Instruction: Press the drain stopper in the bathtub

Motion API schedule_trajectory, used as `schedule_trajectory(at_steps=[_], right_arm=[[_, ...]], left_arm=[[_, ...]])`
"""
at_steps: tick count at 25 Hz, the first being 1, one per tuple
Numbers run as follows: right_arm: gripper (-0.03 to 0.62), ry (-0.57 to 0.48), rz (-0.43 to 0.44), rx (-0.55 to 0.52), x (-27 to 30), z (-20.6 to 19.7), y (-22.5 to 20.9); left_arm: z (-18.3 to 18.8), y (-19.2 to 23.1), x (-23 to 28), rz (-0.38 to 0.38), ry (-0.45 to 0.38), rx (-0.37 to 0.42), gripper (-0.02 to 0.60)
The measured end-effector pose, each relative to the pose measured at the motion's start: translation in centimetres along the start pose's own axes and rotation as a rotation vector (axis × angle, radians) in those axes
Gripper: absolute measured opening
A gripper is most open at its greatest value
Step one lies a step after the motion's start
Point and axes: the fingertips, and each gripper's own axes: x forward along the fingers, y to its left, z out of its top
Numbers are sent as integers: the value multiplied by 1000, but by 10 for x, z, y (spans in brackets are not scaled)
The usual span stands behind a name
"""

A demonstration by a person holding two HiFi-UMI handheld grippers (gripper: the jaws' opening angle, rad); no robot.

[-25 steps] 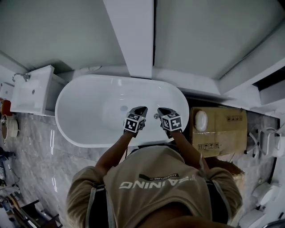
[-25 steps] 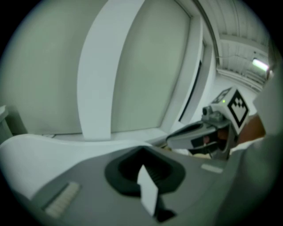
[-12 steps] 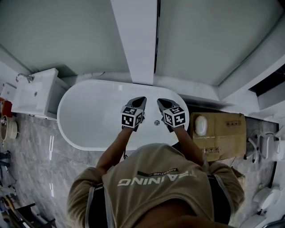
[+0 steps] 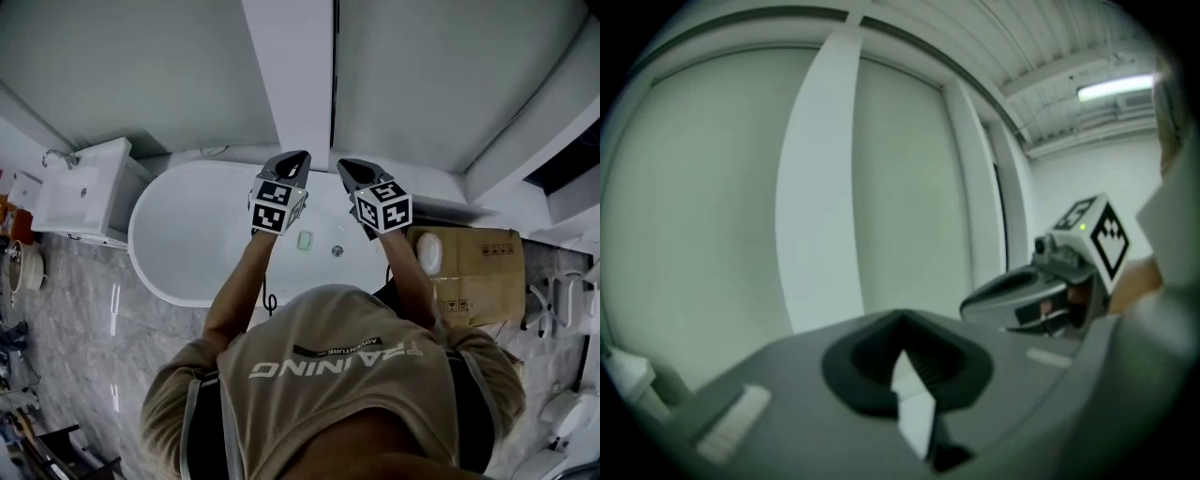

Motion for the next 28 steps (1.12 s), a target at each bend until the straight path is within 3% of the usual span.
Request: schedule_trajectory(at_steps=[11, 17, 28], right_arm=[[9, -123, -43, -148, -18, 69, 14], [9, -312, -169, -188, -49, 109, 13], [9, -268, -144, -118, -49, 78, 7]], left_arm=[[71, 27, -32, 93, -169, 31, 2], [95, 32, -48, 135, -281, -9, 2], [67, 11, -38, 111, -228, -3, 2]])
